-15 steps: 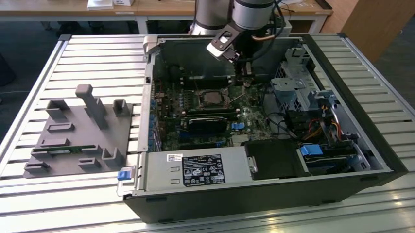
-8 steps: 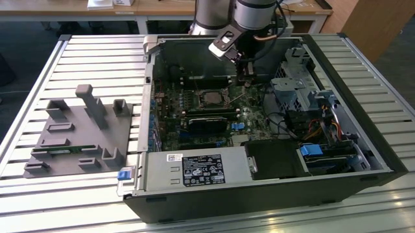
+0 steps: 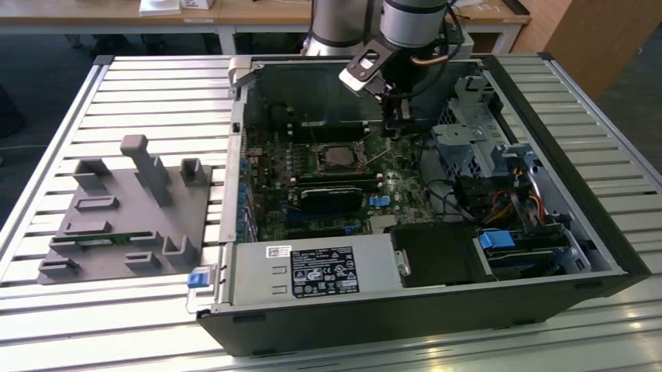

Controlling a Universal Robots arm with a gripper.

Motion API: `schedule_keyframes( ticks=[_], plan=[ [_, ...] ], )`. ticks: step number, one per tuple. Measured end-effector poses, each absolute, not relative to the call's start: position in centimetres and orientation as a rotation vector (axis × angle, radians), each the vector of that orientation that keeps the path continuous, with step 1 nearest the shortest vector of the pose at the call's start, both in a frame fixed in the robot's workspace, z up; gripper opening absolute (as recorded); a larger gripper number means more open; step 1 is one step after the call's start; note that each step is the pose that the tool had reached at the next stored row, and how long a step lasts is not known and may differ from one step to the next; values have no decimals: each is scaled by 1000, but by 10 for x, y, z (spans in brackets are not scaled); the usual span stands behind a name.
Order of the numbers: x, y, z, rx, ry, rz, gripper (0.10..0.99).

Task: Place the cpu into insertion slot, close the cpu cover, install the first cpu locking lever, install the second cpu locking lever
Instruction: 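Close the cpu cover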

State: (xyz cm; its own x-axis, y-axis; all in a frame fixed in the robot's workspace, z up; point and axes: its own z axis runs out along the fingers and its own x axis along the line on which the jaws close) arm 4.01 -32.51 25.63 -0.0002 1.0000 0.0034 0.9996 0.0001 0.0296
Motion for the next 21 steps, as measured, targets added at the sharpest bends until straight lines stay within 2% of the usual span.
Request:
schedule_keyframes(
  ticks=[21],
  plan=[
    [67,-319,253,2223,2223,3,106]
  ],
)
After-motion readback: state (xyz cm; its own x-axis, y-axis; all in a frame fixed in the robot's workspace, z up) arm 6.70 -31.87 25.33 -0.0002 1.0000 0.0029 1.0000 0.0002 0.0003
